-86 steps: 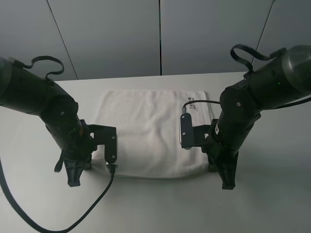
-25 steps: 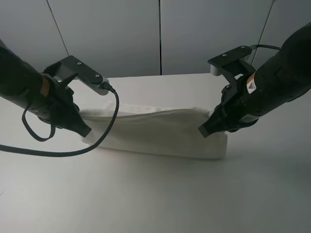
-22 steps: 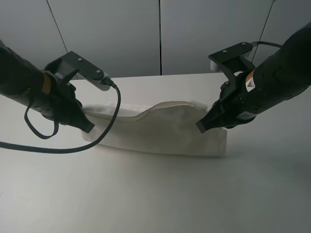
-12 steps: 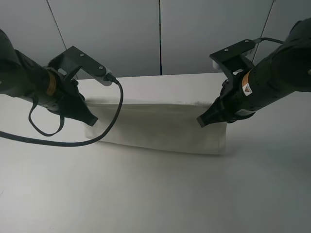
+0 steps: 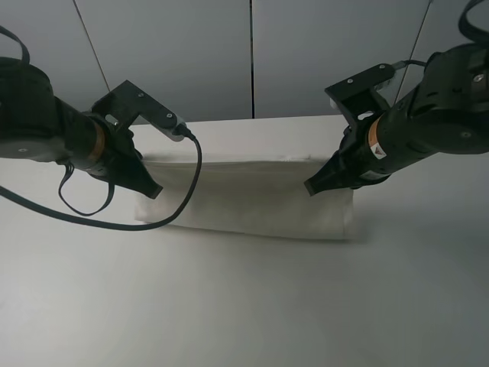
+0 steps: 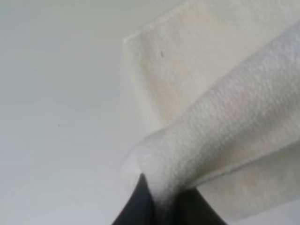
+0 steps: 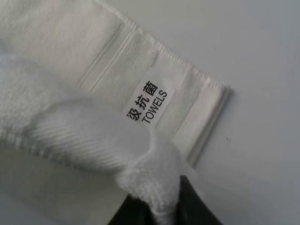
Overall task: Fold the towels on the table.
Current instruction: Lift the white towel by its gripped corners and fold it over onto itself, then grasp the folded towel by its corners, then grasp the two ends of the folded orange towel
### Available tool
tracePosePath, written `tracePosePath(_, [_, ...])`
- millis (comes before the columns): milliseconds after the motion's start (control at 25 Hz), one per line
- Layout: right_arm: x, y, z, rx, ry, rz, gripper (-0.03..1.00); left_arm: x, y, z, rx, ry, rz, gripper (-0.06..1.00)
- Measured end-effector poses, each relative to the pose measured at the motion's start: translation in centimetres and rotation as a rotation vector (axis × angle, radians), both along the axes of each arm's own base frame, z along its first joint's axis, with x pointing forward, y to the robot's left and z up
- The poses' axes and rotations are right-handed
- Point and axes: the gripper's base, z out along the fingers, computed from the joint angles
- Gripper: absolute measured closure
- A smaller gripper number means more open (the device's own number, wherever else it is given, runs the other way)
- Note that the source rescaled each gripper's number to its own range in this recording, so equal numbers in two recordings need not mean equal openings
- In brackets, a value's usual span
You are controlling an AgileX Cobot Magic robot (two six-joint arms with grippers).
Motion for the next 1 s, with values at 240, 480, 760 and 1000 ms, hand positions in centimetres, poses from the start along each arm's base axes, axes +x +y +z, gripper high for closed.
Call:
tracePosePath(240, [0.9, 0.3, -1.6, -0.029, -0.026, 0.006, 0.97, 0.7, -0.2, -1.7, 0.036, -0.001, -0.004, 0.93])
tracePosePath(480, [1.7, 0.4, -1.8, 0.002, -0.097, -0.055, 0.45, 1.2, -0.2, -2.7, 0.024, -0.023, 0.047, 0.46])
tracePosePath(760, [1.8, 0.1, -1.7, 0.023, -0.115, -0.130, -0.03, 1.7, 0.8, -2.1, 0.063, -0.111, 0.165, -0.05])
tracePosePath(1000, [1.7, 0.1, -1.8, 0.047, -0.096, -0.164, -0.03, 1.5, 0.6, -2.3, 0.014, -0.078, 0.205, -0.05])
